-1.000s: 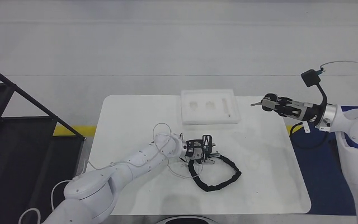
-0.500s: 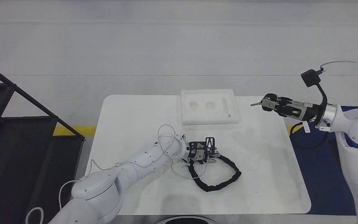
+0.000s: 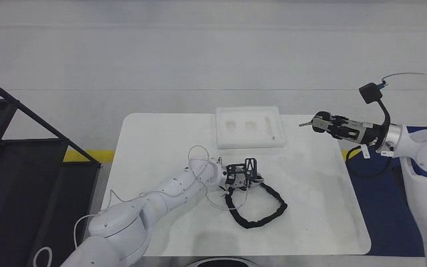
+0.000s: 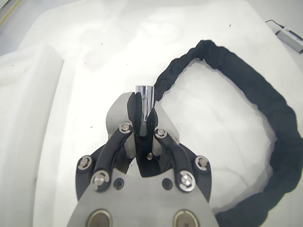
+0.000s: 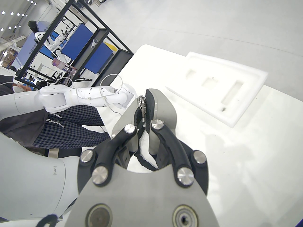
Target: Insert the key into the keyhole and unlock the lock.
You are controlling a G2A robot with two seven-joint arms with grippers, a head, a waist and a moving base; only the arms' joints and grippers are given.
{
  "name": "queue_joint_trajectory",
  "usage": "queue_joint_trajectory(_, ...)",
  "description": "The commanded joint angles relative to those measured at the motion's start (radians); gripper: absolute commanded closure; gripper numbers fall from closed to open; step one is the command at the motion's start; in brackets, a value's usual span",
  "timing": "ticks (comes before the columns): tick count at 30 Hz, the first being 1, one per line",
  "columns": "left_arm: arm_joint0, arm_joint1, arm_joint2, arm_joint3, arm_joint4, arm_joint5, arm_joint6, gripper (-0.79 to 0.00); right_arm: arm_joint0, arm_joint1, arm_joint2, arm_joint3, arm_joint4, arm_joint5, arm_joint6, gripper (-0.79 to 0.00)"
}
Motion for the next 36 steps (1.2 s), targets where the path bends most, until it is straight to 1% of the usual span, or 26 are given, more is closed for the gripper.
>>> queue_joint_trajectory(1, -0.005, 0.007, -0.011, -0.005, -0.001, -0.026, 0.046, 0.000, 0.000, 0.000, 0.000, 0.000, 0.000, 0.000, 0.000, 0.000)
queue_joint_trajectory(5, -0.019, 0.030, -0.038, -0.036, 0.008, -0.084, 0.143, 0.000, 0.000, 0.000, 0.000, 0.000, 0.000, 0.000, 0.000, 0.000)
queue_joint_trajectory(9, -0.031, 0.063, -0.074, -0.097, 0.024, -0.138, 0.213, 0.000, 0.000, 0.000, 0.000, 0.000, 0.000, 0.000, 0.000, 0.000)
queue_joint_trajectory(14, -0.032, 0.114, -0.135, -0.219, 0.022, -0.230, 0.222, 0.000, 0.000, 0.000, 0.000, 0.000, 0.000, 0.000, 0.000, 0.000)
queue_joint_trajectory(16, -0.025, 0.136, -0.169, -0.281, 0.013, -0.254, 0.201, 0.000, -0.010, 0.001, -0.004, -0.018, -0.009, 0.010, -0.006, 0.000)
queue_joint_trajectory(19, 0.002, 0.169, -0.225, -0.387, -0.015, -0.283, 0.160, 0.000, -0.034, 0.009, 0.015, -0.073, -0.011, 0.040, 0.029, 0.000)
queue_joint_trajectory(23, 0.056, 0.208, -0.296, -0.530, -0.066, -0.338, 0.092, 0.000, -0.075, 0.023, 0.072, -0.151, 0.058, 0.092, 0.110, 0.000)
queue_joint_trajectory(25, 0.081, 0.223, -0.320, -0.590, -0.089, -0.345, 0.049, 0.000, -0.097, 0.029, 0.106, -0.184, 0.105, 0.126, 0.151, 0.000)
queue_joint_trajectory(28, 0.105, 0.239, -0.345, -0.667, -0.136, -0.345, -0.010, 0.000, -0.124, 0.038, 0.161, -0.218, 0.186, 0.190, 0.201, 0.000)
queue_joint_trajectory(31, 0.118, 0.250, -0.378, -0.730, -0.177, -0.341, -0.064, 0.000, -0.146, 0.043, 0.213, -0.234, 0.279, 0.251, 0.194, 0.000)
queue_joint_trajectory(33, 0.128, 0.254, -0.398, -0.768, -0.196, -0.322, -0.096, 0.000, -0.163, 0.045, 0.239, -0.253, 0.302, 0.266, 0.189, 0.000)
queue_joint_trajectory(36, 0.133, 0.254, -0.419, -0.807, -0.225, -0.285, -0.130, 0.000, -0.194, 0.047, 0.264, -0.289, 0.294, 0.269, 0.155, 0.000)
